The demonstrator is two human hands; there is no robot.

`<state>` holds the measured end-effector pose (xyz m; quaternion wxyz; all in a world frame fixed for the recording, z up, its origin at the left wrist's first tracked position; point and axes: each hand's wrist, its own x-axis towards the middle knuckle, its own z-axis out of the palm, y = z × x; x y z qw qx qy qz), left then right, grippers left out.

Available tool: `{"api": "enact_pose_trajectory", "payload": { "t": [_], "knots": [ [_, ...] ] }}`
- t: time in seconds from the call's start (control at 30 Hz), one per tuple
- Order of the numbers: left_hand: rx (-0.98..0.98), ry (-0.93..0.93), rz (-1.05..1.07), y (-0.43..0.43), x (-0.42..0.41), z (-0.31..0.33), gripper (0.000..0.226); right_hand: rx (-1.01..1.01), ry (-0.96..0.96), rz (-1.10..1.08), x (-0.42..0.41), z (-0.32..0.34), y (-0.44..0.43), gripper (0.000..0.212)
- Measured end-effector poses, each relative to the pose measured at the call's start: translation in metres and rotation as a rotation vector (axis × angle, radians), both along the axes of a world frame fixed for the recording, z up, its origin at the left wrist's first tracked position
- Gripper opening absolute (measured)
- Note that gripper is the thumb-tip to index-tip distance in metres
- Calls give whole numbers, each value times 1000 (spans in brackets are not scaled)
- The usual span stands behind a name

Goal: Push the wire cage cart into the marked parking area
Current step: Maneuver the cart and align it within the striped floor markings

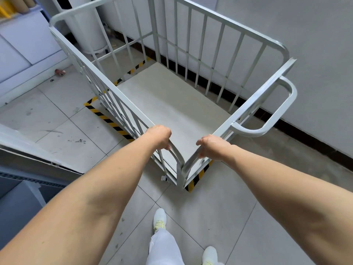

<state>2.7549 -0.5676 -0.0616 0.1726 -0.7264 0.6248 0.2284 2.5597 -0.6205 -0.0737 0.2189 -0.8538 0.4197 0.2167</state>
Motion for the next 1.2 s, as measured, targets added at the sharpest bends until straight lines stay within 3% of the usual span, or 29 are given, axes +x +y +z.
{"api": "enact_pose_trajectory", "payload": {
  "t": [0.13, 0.33, 0.7, 1.0, 1.2],
  "knots": [
    [26, 68, 10, -15, -15, 13, 56, -33, -89, -110, -13, 13, -16, 54],
    [-21, 173, 20, -55, -82, 30, 57, -121, -96, -140, -70, 33, -62, 47],
    [-98, 154, 219, -105, -227, 30, 55, -169, -76, 17, -210, 43, -144, 43],
    [-71, 51, 383, -140, -233, 18, 60, -167, -54, 241, -219, 36, -207, 36],
    [22, 118, 548, -156, -217, 1, 51, -72, 63, 316, -212, 28, -251, 48]
  ]
}}
